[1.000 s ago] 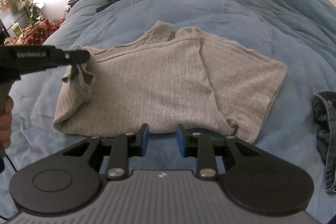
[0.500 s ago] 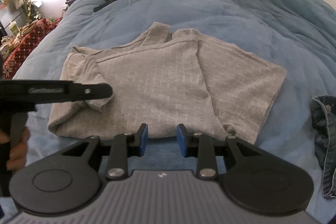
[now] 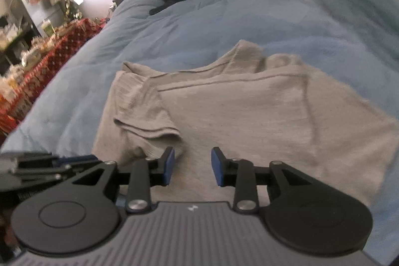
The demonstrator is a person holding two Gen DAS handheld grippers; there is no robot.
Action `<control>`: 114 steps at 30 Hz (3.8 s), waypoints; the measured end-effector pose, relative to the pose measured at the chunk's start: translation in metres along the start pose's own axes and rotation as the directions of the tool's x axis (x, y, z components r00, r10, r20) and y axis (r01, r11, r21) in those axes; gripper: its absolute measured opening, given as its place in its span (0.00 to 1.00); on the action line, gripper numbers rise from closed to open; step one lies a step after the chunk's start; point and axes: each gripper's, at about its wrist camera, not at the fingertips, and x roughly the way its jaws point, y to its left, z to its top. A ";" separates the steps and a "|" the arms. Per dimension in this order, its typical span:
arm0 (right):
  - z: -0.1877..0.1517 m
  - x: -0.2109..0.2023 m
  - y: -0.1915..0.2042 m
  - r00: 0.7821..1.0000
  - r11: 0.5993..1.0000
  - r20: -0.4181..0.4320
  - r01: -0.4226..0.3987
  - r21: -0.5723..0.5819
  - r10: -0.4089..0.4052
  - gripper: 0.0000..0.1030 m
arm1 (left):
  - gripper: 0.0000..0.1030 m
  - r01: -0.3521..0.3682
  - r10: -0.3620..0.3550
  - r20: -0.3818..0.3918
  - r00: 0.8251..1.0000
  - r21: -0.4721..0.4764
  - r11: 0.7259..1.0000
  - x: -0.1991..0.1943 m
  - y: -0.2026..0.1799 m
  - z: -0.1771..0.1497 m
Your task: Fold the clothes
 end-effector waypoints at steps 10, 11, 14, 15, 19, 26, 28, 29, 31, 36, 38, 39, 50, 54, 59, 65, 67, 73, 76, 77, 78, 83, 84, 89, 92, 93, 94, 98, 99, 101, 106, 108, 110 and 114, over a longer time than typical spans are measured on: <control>-0.007 0.041 0.000 0.996 0.981 -0.079 -0.022 0.192 0.038 0.02 | 0.15 0.045 -0.046 -0.015 0.999 -0.066 0.997 0.014 0.020 -0.012; -0.008 0.043 -0.001 0.996 0.978 -0.079 -0.018 0.207 0.035 0.02 | 0.15 0.047 -0.048 -0.019 0.999 -0.064 0.997 0.014 0.020 -0.012; -0.006 0.033 0.004 0.999 0.989 -0.052 0.016 0.148 -0.009 0.00 | 0.15 0.055 -0.056 -0.024 0.998 -0.067 0.996 0.014 0.021 -0.012; -0.005 0.030 0.007 0.999 0.993 -0.047 0.028 0.114 -0.022 0.00 | 0.15 0.058 -0.059 -0.025 0.998 -0.069 0.996 0.012 0.022 -0.012; -0.005 0.032 0.011 0.994 0.997 -0.077 0.077 0.019 -0.076 0.01 | 0.15 0.059 -0.061 -0.035 0.998 -0.069 0.996 0.014 0.024 -0.013; -0.009 0.028 -0.004 0.993 0.995 -0.101 0.069 0.068 -0.062 0.11 | 0.15 0.056 -0.059 -0.035 0.998 -0.087 0.995 0.012 0.026 -0.013; -0.004 0.017 0.004 0.994 0.997 -0.073 0.083 -0.001 -0.082 0.18 | 0.15 0.059 -0.062 -0.029 0.998 -0.098 0.993 0.006 0.026 -0.013; -0.001 0.011 0.009 0.994 0.995 -0.057 0.091 -0.038 -0.093 0.18 | 0.15 0.059 -0.062 -0.023 0.998 -0.106 0.993 0.003 0.027 -0.012; 0.006 0.003 0.024 0.997 0.990 -0.032 0.072 -0.123 -0.077 0.21 | 0.15 0.053 -0.055 -0.013 0.998 -0.126 0.991 -0.003 0.030 -0.010; 0.017 0.015 0.073 1.000 0.941 -0.012 0.001 -0.338 -0.006 0.28 | 0.15 0.042 -0.040 0.016 0.999 -0.163 0.986 -0.014 0.041 -0.004; 0.020 0.030 0.088 1.000 0.923 -0.023 -0.017 -0.384 0.009 0.29 | 0.15 0.035 -0.032 0.020 0.999 -0.171 0.985 -0.014 0.045 -0.002; 0.021 0.038 0.095 1.000 0.915 -0.028 -0.022 -0.404 0.012 0.31 | 0.15 0.032 -0.028 0.023 0.999 -0.177 0.984 -0.015 0.047 -0.001; 0.031 0.066 0.093 0.999 0.941 -0.017 0.036 -0.336 -0.044 0.12 | 0.15 0.029 -0.022 0.035 0.999 -0.186 0.982 -0.012 0.056 0.003; 0.052 0.057 0.059 0.998 0.984 0.013 0.070 -0.164 -0.069 0.03 | 0.15 0.021 -0.015 0.036 0.999 -0.180 0.983 -0.007 0.053 0.008; 0.070 0.056 0.032 0.998 0.992 0.047 0.058 -0.110 -0.053 0.01 | 0.15 0.031 -0.023 0.053 0.998 -0.158 0.987 0.000 0.047 0.019; 0.056 0.057 0.061 0.998 0.942 -0.013 -0.063 -0.329 0.063 0.16 | 0.15 0.013 -0.004 0.043 0.999 -0.194 0.981 0.005 0.052 0.018; 0.043 0.061 0.077 0.997 0.909 -0.044 -0.083 -0.408 0.071 0.24 | 0.15 0.003 0.005 0.036 0.999 -0.200 0.980 0.006 0.056 0.017; 0.028 0.082 0.097 0.997 0.878 -0.076 -0.054 -0.476 0.020 0.08 | 0.15 -0.009 0.014 0.026 1.000 -0.203 0.979 0.001 0.064 0.013; 0.037 0.080 0.089 0.999 0.906 -0.049 -0.042 -0.422 0.023 0.00 | 0.15 -0.006 0.011 0.024 1.000 -0.209 0.978 -0.001 0.066 0.011; 0.041 0.078 0.086 0.999 0.919 -0.036 -0.037 -0.392 0.025 0.00 | 0.15 -0.003 0.008 0.025 1.000 -0.210 0.978 -0.002 0.066 0.011; 0.048 0.076 0.079 1.000 0.937 -0.021 -0.023 -0.350 0.017 0.00 | 0.15 0.003 0.002 0.027 1.000 -0.208 0.978 -0.003 0.065 0.011; 0.083 0.070 0.030 0.999 0.996 0.034 0.045 -0.081 -0.043 0.00 | 0.15 0.098 -0.094 0.039 0.995 -0.135 0.986 -0.002 0.044 0.016; 0.088 0.071 0.017 0.998 0.999 0.033 0.050 -0.019 -0.050 0.00 | 0.15 0.124 -0.121 0.041 0.992 -0.093 0.988 -0.002 0.036 0.018; 0.101 0.082 -0.026 0.999 0.991 0.013 0.041 0.127 -0.043 0.00 | 0.15 0.179 -0.184 0.014 0.983 0.159 0.971 0.011 -0.006 0.024; 0.104 0.091 -0.032 0.998 0.993 -0.003 0.055 0.102 -0.055 0.00 | 0.25 0.191 -0.198 0.000 0.980 0.272 0.943 0.020 -0.025 0.024; 0.104 0.094 -0.033 0.998 0.994 -0.009 0.059 0.093 -0.059 0.00 | 0.28 0.186 -0.195 -0.004 0.981 0.319 0.929 0.022 -0.031 0.023; 0.104 0.096 -0.032 0.998 0.995 -0.016 0.058 0.087 -0.057 0.01 | 0.31 0.176 -0.185 -0.010 0.983 0.368 0.913 0.025 -0.037 0.022; 0.101 0.107 -0.030 0.999 0.995 -0.025 0.033 0.099 -0.030 0.07 | 0.31 0.120 -0.129 -0.019 0.991 0.521 0.845 0.036 -0.054 0.014; 0.099 0.106 -0.031 0.999 0.994 -0.027 0.025 0.110 -0.022 0.12 | 0.31 0.107 -0.118 -0.014 0.993 0.549 0.829 0.037 -0.056 0.012; 0.096 0.104 -0.033 1.000 0.991 -0.023 0.013 0.135 -0.010 0.18 | 0.31 0.084 -0.104 0.000 0.995 0.591 0.802 0.039 -0.060 0.011; 0.088 0.092 -0.036 1.000 0.990 -0.017 -0.016 0.143 0.018 0.31 | 0.32 0.104 -0.132 0.000 0.991 0.619 0.779 0.040 -0.059 0.016; 0.086 0.091 -0.034 0.999 0.992 -0.023 -0.021 0.122 0.024 0.31 | 0.32 0.102 -0.132 -0.003 0.991 0.654 0.750 0.043 -0.061 0.014; 0.084 0.089 -0.032 0.999 0.995 -0.023 -0.023 0.097 0.025 0.31 | 0.32 0.097 -0.124 -0.010 0.992 0.691 0.716 0.047 -0.062 0.011; 0.084 0.087 -0.033 0.999 0.995 -0.016 -0.038 0.095 0.039 0.31 | 0.32 0.101 -0.122 -0.026 0.992 0.735 0.670 0.054 -0.061 0.011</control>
